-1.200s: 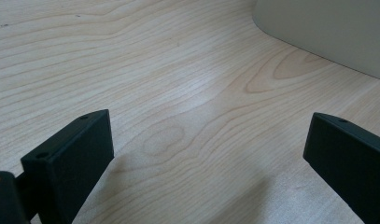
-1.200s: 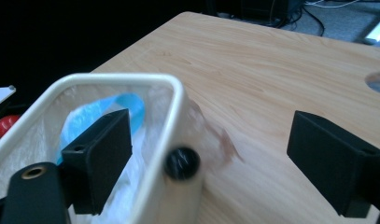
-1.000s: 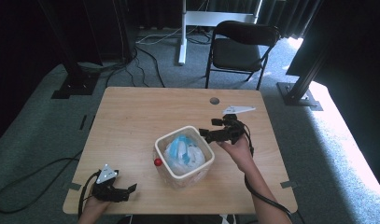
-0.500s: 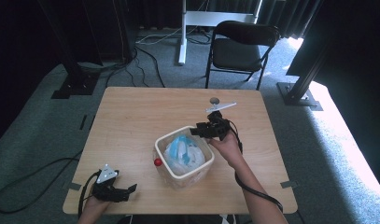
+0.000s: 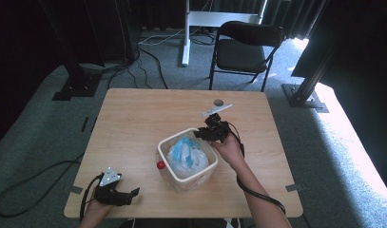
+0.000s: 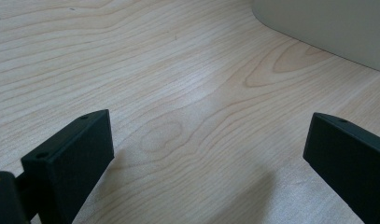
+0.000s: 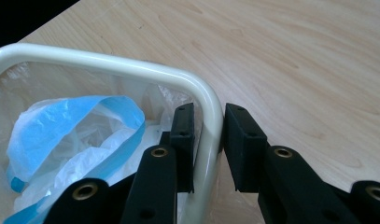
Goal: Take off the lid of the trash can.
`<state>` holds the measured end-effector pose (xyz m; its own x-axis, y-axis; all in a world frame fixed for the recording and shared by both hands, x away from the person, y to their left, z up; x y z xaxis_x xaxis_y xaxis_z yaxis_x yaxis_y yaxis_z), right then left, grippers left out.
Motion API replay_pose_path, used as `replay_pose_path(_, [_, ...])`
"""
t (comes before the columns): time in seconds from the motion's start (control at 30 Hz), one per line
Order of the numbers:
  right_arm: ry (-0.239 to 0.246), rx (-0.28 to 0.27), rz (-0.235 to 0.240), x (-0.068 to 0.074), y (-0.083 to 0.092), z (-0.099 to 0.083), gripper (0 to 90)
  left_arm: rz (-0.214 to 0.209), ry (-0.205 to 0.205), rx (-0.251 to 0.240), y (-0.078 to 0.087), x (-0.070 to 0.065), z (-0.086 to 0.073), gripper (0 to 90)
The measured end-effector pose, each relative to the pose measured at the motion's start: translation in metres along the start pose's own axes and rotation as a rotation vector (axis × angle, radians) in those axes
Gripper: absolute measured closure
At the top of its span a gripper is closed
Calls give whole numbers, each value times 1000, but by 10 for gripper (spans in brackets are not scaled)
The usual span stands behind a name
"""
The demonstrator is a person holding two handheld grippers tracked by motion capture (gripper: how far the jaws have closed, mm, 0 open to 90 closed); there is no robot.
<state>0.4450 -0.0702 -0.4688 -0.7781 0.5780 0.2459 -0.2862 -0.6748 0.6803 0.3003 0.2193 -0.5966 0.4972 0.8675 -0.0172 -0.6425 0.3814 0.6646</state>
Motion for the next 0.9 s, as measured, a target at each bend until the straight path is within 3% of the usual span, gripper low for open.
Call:
replay_pose_path(0.47, [11,-39,7,5,19,12,747,4,1,1,0,0,0,17])
replay_pose_path(0.9, [1,-104,-2,9,55,28,748,0,2,2,0,0,0,17])
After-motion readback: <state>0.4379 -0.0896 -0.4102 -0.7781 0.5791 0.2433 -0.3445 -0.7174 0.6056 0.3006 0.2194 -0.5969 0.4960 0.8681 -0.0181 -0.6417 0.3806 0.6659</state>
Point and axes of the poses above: each handheld gripper's, and its own axes: y roughly backward along the jaws, z roughly out of its top, x roughly to its left, the point moved 8 cm from there along -y, roughly forward along the jaws, and after that the axes turned 7 degrees about z, right-handed, at the moved point
